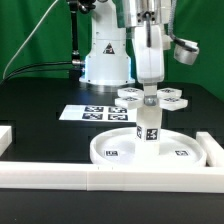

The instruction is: Assemble round table

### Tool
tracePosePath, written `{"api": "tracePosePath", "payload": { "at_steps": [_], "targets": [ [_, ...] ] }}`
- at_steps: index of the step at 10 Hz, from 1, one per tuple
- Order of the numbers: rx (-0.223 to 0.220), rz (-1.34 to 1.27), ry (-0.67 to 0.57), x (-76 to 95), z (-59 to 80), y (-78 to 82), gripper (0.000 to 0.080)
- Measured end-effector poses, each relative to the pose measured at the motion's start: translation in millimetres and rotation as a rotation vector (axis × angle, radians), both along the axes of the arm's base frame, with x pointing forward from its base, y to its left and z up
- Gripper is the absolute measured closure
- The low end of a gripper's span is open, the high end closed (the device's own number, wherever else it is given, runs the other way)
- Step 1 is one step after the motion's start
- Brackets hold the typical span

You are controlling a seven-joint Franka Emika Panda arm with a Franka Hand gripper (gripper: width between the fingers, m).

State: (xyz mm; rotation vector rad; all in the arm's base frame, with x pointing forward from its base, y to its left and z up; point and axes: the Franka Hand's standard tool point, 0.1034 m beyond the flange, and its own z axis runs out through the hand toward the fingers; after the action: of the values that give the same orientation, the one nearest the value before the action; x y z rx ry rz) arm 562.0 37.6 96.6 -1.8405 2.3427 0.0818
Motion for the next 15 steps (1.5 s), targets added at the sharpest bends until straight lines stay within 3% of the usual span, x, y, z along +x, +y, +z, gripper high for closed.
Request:
{"api": "tracePosePath", "payload": {
  "at_steps": [4, 8, 9, 10, 13, 15],
  "targets": [
    [0.047, -0.341, 0.037, 1.9, 1.6, -1.7, 0.0354],
    [0.049, -0.364, 0.044, 2.3, 2.0, -1.8, 0.0354],
    [0.048, -0.348, 0.041, 2.5, 2.5, -1.6, 0.0217],
    [0.055, -0.294, 0.019, 5.0, 9.9, -1.8, 0.0171],
    [0.081, -0.217, -0.038, 12.6, 42.0, 2.2, 0.0151],
    [0.082, -0.209, -0.046, 14.0, 44.7, 2.8, 0.0150]
  ]
}}
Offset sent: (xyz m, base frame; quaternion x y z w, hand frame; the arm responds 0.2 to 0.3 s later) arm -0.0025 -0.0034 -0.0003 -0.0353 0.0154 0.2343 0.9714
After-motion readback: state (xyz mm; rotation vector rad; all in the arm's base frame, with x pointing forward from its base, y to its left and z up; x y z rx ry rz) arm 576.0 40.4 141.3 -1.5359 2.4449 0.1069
